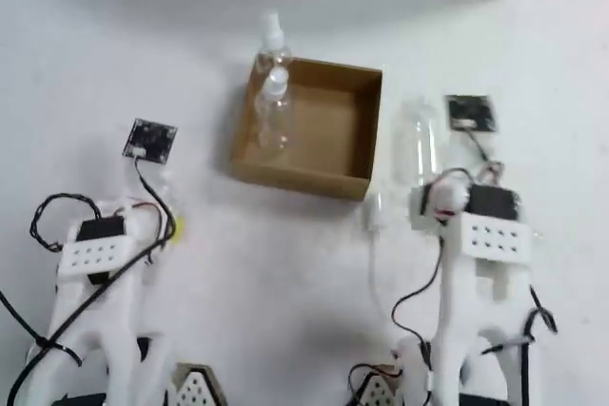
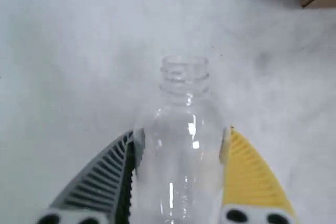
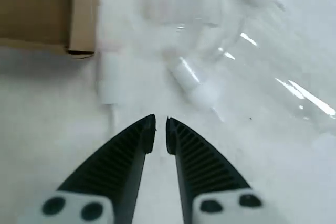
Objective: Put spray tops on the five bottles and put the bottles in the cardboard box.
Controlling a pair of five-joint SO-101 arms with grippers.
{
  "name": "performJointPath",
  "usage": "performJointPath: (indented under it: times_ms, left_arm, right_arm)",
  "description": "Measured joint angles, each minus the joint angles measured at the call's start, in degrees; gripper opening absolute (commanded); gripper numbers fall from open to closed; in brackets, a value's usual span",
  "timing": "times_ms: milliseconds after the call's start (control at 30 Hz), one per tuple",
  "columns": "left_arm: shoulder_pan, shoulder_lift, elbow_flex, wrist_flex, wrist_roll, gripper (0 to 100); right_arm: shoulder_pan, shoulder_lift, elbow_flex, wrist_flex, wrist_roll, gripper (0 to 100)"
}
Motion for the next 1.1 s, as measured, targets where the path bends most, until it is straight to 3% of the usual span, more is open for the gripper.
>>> performJointPath:
  times_ms: [100,233,733,1100]
  left_arm:
    - [0.0,0.0,0.0,-0.79,0.09,8]
    - [0.0,0.0,0.0,-0.97,0.09,8]
    - [0.0,0.0,0.0,-0.97,0.09,8]
    - [0.0,0.0,0.0,-0.97,0.09,8]
  right_arm:
    - [-6.33,2.46,-0.26,0.0,0.0,1.9]
    - [-10.9,7.38,-0.26,-1.41,0.0,9.4]
    - [-11.87,22.51,-0.35,-13.98,-1.49,11.7]
    - [-12.22,33.14,-5.45,-14.95,-1.32,11.2]
